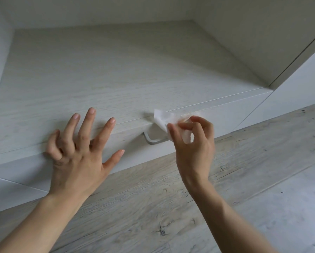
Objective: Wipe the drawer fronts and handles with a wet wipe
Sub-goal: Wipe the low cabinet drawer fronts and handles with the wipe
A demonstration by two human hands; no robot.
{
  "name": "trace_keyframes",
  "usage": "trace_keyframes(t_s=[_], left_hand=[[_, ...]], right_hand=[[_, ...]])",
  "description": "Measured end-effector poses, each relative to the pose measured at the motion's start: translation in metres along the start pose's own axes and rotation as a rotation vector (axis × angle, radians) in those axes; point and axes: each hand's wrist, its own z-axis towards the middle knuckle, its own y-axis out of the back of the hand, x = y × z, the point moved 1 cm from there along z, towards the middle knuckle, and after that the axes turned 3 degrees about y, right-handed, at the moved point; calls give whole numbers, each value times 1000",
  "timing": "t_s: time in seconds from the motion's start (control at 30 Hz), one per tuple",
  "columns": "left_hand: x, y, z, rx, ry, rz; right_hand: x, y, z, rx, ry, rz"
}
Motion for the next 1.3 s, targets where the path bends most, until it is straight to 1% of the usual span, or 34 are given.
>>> trace_keyframes(t_s=[0.1,0.27,0.43,0.5,0.57,0.63,0.73,0.8,0.93,1.13,1.23,1.3], left_hand=[[0,0,1,-4,5,3],[-1,-1,0,-17,11,-1],[1,-2,-1,-30,-4,15],[0,-2,0,-28,-5,11],[0,-2,0,-24,-7,7],[1,-2,0,-15,-8,6],[1,0,0,-10,-9,3],[1,0,0,-4,2,-9],[0,0,2,2,9,-4],[1,1,0,-3,2,-10],[1,1,1,-4,-7,-32],[1,2,2,-9,-9,-38]], right_hand=[[-2,-1,-6,-13,52,-48],[-3,0,-9,-8,36,-29],[-5,-1,-7,-45,94,3],[-6,1,-8,-72,177,-17],[-4,0,-14,-74,330,-42],[4,-6,-27,-15,465,-22],[5,-14,-34,40,553,10],[-6,-8,-25,22,562,-1],[-20,8,-12,-64,544,-10],[-3,-20,-34,56,645,36],[-4,-19,-32,116,634,-17],[-1,-22,-32,116,616,-39]])
